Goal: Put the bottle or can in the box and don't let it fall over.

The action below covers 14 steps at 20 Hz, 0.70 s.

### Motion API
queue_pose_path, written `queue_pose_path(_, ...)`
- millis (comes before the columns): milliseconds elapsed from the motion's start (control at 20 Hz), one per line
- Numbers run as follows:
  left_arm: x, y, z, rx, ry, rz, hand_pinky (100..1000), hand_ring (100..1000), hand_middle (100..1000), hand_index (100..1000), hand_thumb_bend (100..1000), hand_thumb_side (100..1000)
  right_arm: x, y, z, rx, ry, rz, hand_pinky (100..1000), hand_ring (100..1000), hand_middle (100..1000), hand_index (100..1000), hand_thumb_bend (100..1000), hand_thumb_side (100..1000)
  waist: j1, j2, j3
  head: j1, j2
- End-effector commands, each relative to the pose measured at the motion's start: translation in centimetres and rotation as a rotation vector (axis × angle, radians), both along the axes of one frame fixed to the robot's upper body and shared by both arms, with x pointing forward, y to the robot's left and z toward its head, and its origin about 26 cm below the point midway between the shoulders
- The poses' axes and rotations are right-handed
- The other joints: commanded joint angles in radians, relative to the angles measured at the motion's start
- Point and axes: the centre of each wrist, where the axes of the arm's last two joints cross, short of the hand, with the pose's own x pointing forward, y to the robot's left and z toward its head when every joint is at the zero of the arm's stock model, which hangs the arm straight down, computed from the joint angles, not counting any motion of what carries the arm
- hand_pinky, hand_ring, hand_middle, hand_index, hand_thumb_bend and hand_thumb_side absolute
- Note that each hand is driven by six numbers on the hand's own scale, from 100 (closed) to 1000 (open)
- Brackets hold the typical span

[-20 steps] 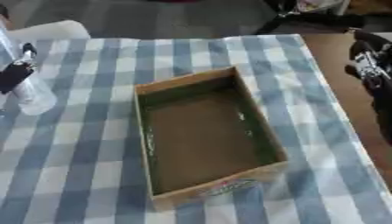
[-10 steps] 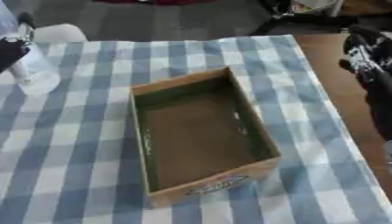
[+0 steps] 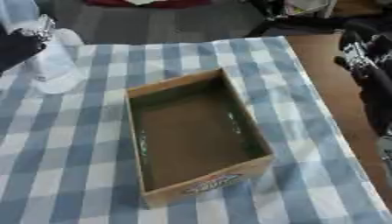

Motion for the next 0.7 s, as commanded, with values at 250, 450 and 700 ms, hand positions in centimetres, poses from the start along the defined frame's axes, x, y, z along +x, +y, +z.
queue_pose_path(250, 0.1, -4.9, -0.5, 0.031, 0.011, -0.126, 337, 431, 146, 161, 100, 375, -0.6, -1.0, 1.6, 0.001, -0.062, -0.052, 932, 1000, 1000, 886, 100, 533, -0.002, -0.032, 0.000, -0.002, 0.013)
queue_pose_path(450, 0.2, -6.8, -1.3, 0.028, 0.038, -0.163, 336, 431, 147, 161, 100, 414, -0.7, -1.1, 1.7, 0.002, -0.072, -0.065, 933, 1000, 1000, 886, 100, 532, -0.002, -0.033, 0.002, -0.004, 0.024)
queue_pose_path(700, 0.3, -8.4, -2.0, 0.015, 0.064, -0.197, 336, 431, 148, 161, 100, 469, -0.8, -1.3, 1.7, 0.009, -0.077, -0.078, 933, 1000, 1000, 886, 100, 533, -0.003, -0.030, 0.004, -0.002, 0.033)
